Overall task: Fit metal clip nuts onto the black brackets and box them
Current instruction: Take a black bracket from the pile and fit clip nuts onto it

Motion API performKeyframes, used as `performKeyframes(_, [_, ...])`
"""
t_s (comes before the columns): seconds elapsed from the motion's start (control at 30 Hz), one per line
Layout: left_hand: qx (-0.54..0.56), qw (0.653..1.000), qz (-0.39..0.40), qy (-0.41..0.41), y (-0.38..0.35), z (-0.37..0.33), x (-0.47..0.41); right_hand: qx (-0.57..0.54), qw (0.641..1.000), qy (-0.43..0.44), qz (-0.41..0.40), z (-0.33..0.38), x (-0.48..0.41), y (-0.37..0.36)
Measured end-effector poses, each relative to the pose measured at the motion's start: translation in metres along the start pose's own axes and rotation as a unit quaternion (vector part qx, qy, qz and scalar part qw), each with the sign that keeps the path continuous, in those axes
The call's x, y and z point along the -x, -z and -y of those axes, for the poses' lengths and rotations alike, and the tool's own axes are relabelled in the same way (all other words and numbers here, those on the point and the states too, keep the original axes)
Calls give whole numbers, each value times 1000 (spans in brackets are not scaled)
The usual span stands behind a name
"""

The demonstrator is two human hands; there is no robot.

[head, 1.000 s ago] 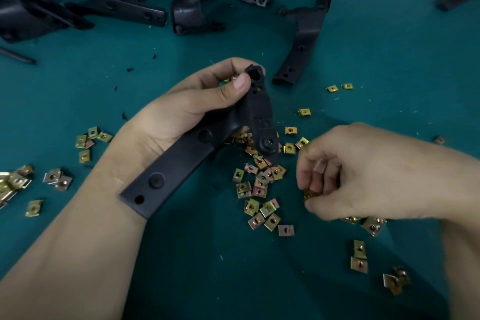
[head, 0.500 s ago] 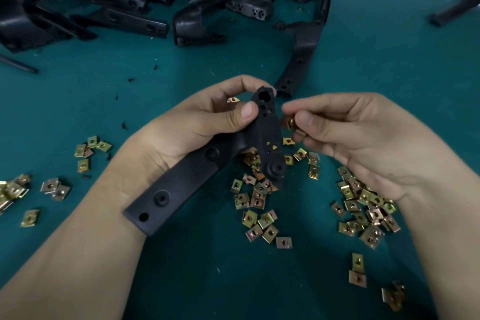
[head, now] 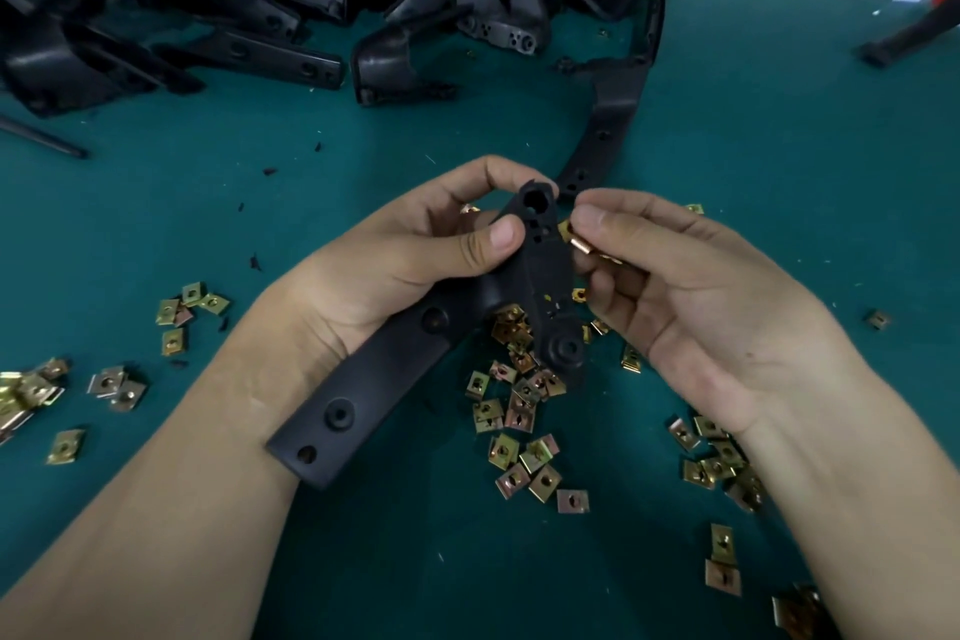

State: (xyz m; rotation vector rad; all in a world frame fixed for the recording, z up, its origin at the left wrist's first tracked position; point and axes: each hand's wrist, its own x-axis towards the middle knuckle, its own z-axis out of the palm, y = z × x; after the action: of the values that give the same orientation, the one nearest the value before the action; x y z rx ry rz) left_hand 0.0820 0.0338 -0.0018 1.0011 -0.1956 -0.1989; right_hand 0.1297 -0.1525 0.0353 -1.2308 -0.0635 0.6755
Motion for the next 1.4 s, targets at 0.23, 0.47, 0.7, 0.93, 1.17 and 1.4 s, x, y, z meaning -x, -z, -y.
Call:
performKeyframes(0.23, [-12, 1000, -7, -8, 4, -1, 0, -38, 999, 6, -12, -2, 1, -3])
performKeyframes(0.47, [9, 999, 34, 0, 4, 0, 0, 12, 999, 31, 5, 0, 4, -4])
performKeyframes(0.7, [-60, 998, -3, -10, 3, 0, -2, 47, 998, -7, 29, 9, 3, 6])
performKeyframes(0.93, [-76, 997, -9, -1, 3, 0, -2, 43, 999, -14, 6, 8, 1, 6])
performKeyframes(1.17, [-65, 998, -14, -7, 4, -1, -1, 7, 1000, -25, -5, 2, 1, -1])
performKeyframes(1.4, [-93, 994, -34, -35, 3, -1, -2, 40, 999, -11, 25, 5, 3, 5])
